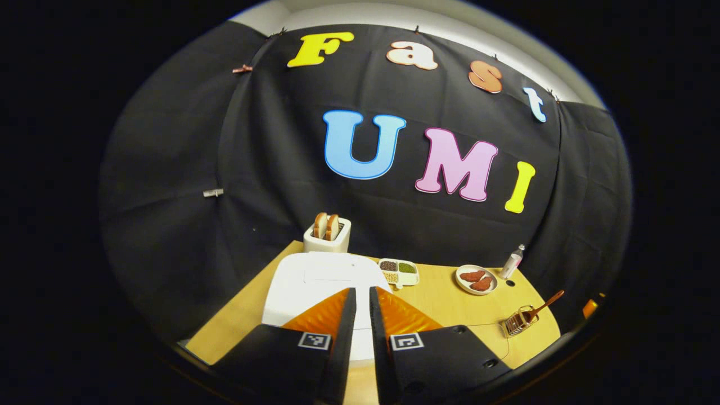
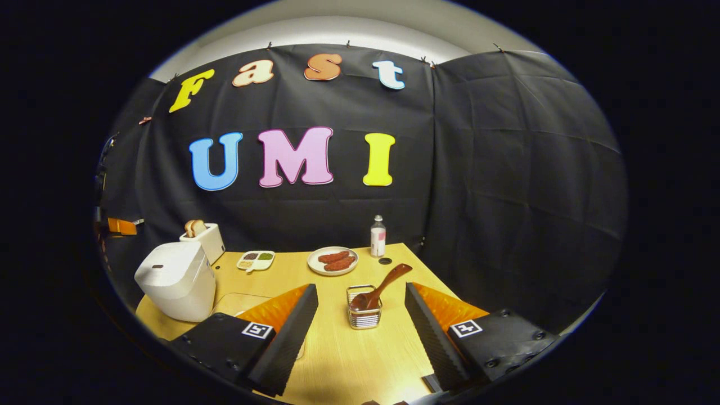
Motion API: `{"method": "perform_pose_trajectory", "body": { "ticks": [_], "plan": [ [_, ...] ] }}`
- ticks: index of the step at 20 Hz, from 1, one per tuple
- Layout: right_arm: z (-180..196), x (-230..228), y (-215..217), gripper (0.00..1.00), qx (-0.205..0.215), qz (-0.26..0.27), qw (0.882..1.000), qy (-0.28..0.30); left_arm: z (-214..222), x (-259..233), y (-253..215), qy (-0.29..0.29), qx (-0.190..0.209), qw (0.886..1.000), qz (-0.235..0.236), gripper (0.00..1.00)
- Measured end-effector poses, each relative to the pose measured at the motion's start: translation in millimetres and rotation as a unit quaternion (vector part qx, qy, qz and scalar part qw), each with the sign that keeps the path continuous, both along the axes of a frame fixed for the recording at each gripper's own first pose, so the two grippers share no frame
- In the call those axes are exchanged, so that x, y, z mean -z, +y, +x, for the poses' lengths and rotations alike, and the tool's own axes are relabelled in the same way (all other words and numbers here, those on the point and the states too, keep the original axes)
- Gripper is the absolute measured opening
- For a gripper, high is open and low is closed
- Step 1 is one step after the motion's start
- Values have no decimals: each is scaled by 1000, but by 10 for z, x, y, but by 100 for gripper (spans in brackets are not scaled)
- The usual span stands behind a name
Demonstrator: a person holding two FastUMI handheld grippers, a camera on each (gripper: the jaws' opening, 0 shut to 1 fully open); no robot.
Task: Close the left gripper, press the button to open the rice cooker; take a wooden spoon from the chopstick holder with the right hand, scoop a spoonful of rice and pour it into the rice cooker, then put the wooden spoon back into the chopstick holder.
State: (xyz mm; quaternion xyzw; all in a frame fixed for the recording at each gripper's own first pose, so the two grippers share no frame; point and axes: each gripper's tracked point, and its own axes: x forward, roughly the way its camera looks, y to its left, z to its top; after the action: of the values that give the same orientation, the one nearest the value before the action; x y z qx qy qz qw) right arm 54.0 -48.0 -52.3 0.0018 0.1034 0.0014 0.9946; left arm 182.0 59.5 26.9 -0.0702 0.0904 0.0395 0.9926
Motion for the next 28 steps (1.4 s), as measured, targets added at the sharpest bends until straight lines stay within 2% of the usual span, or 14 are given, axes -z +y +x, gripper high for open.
{"method": "perform_pose_trajectory", "body": {
  "ticks": [1, 3, 8, 14, 25, 28],
  "plan": [
    [-42, 40, -70, 98, 9, -1, 1000, 6, 63, 36, 95, 8, -11, 1000, 8, 17],
    [-140, 68, -187, 98, 27, -2, 1000, 14, 228, 253, 88, 39, 2, 999, 7, 8],
    [-354, 79, -337, 98, 59, -6, 998, 18, 496, 603, 137, 88, 19, 996, -2, 6],
    [-617, 147, -320, 98, 73, -12, 997, 31, 575, 1030, 200, 148, 28, 989, -10, 6],
    [-1126, 331, 97, 98, 63, -8, 997, 50, 570, 1082, 199, 144, 61, 988, -14, 7],
    [-1207, 180, 5, 98, 74, -21, 997, 32, 571, 710, 207, 96, 75, 992, 17, 7]
  ]
}}
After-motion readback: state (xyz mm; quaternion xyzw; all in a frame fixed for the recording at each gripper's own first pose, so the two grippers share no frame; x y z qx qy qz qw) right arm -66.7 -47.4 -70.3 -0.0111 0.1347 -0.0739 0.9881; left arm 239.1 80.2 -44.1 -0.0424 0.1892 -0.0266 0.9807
